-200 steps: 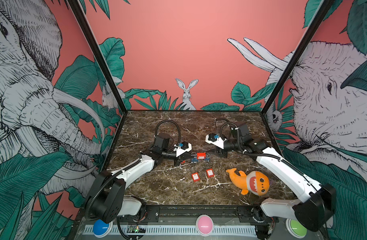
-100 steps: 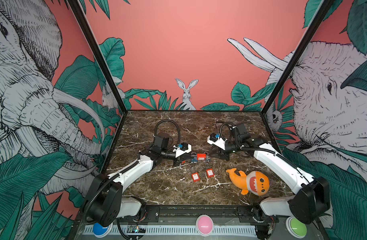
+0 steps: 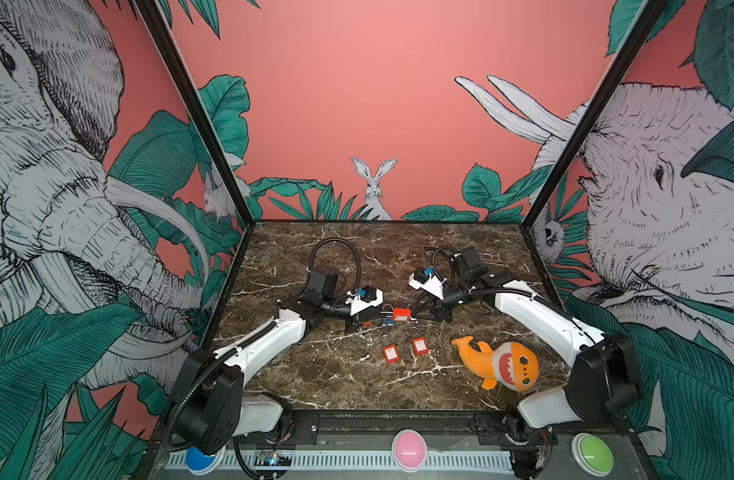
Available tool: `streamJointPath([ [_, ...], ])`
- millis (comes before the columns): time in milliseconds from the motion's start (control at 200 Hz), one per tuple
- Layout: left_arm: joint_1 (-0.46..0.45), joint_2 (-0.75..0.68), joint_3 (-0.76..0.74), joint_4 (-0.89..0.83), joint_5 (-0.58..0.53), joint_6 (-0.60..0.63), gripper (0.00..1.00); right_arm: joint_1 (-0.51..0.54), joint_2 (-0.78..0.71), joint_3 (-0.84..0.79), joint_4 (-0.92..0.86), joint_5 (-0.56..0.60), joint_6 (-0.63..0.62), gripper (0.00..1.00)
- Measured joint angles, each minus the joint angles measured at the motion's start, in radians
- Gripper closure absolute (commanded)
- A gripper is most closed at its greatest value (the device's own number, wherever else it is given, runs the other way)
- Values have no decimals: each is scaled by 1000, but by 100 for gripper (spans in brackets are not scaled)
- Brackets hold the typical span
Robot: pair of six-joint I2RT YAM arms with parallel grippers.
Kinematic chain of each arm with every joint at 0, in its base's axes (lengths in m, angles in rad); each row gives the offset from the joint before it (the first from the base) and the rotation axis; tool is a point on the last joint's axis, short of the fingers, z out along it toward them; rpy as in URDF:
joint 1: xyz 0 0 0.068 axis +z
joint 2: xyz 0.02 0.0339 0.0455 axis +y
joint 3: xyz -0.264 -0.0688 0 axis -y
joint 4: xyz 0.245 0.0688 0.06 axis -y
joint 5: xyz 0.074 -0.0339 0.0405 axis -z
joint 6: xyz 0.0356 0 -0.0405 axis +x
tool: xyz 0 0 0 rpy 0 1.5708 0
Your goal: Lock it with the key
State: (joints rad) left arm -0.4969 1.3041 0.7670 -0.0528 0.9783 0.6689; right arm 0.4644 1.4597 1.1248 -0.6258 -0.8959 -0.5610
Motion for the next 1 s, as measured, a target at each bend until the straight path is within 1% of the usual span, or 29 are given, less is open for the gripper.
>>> streamJointPath([
  [240,1,-5,3,-6,-4,6,100,0,0,0,-18,-22,-12,73],
  [505,10,-5,3,-6,-6,8,100,0,-1,0,-30,-27,-41,82],
  [630,14,-5,3,-2,-5,2,100,0,-16,-5,-15,-6,-54,86],
  [780,23,-5,3,13,9,-15,100,0,-76,-44,42,29,-57,89],
  [915,23,-5,3,23,20,-28,100,2,-117,-78,100,51,-56,87],
  [940,23,-5,3,24,22,-31,100,3,-124,-85,108,56,-57,85],
  [1001,23,-3,4,29,30,-39,100,6,-140,-98,124,76,-64,72],
])
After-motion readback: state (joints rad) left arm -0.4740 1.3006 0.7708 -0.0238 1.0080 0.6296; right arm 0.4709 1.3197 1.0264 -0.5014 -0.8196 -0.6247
